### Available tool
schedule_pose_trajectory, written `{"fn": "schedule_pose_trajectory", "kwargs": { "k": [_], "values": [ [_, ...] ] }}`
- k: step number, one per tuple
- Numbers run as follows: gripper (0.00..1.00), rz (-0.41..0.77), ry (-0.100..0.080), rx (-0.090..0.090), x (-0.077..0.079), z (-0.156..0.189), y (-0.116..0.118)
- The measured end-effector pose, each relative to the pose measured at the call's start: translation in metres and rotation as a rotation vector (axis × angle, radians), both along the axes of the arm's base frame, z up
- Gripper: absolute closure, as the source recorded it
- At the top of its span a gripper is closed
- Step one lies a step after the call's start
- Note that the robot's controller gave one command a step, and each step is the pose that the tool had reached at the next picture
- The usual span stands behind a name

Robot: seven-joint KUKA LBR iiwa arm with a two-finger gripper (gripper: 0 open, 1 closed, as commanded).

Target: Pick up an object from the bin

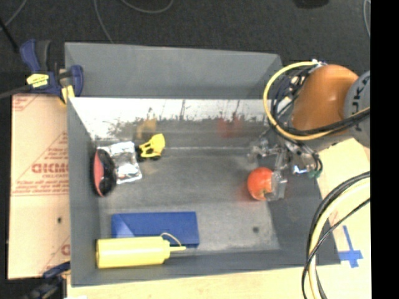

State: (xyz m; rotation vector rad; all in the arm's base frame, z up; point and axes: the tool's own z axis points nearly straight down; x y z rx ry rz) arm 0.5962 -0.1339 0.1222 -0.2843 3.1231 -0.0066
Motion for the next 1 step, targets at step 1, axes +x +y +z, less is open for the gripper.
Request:
{"fn": "schedule_pose_trajectory", "kwargs": {
  "k": [1],
  "values": [
    [1.00, -0.117, -0.021, 0.001, -0.0236, -0.0208, -0.0096]
  ]
}}
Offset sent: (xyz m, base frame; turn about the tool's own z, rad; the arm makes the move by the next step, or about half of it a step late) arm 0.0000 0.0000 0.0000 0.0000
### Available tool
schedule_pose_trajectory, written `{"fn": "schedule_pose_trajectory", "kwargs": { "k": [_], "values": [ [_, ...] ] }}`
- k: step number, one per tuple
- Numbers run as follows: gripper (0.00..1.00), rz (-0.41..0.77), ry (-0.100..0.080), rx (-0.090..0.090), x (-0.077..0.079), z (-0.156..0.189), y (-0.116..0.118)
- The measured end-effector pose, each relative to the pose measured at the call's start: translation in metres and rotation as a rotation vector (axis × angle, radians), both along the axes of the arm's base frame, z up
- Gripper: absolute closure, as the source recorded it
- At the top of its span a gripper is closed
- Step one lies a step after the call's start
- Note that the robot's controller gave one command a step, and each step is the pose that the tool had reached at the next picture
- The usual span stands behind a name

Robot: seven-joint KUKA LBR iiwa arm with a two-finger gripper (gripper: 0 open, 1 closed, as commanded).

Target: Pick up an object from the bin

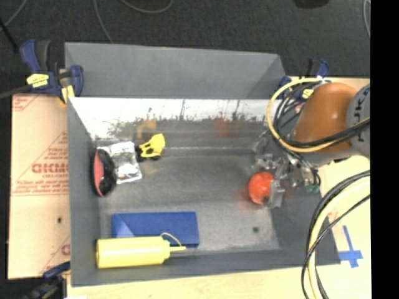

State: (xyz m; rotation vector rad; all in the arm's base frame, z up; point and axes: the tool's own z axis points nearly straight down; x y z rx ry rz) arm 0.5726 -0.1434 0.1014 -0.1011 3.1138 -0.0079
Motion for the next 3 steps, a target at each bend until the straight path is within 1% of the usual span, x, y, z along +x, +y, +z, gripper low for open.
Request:
{"fn": "schedule_pose_trajectory", "kwargs": {
  "k": [1, 2, 3],
  "values": [
    [1.00, 0.001, 0.000, 0.000, 0.000, 0.000, 0.000],
    [1.00, 0.002, 0.006, 0.000, 0.000, 0.042, 0.004],
    [1.00, 0.013, 0.001, -0.001, -0.013, 0.110, -0.007]
  ]
}}
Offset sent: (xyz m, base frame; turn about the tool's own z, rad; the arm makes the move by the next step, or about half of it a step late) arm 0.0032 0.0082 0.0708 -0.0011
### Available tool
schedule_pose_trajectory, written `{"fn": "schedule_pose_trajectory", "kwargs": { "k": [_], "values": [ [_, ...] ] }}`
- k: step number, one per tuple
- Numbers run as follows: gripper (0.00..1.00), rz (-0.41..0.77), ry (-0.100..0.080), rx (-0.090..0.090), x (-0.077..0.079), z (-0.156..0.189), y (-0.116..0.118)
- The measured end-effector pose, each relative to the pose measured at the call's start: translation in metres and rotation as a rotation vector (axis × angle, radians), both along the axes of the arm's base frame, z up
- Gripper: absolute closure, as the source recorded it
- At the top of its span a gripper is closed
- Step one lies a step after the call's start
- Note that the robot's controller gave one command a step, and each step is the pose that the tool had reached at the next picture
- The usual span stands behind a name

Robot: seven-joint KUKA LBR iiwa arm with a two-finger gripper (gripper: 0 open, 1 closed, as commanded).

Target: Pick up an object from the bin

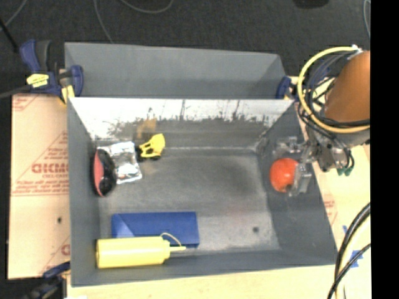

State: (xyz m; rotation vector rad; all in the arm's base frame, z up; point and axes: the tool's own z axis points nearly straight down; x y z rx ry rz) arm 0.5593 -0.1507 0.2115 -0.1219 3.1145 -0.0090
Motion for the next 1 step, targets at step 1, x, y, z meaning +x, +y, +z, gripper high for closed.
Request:
{"fn": "schedule_pose_trajectory", "kwargs": {
  "k": [1],
  "values": [
    [1.00, 0.010, 0.001, -0.002, 0.0064, 0.0611, 0.0171]
  ]
}}
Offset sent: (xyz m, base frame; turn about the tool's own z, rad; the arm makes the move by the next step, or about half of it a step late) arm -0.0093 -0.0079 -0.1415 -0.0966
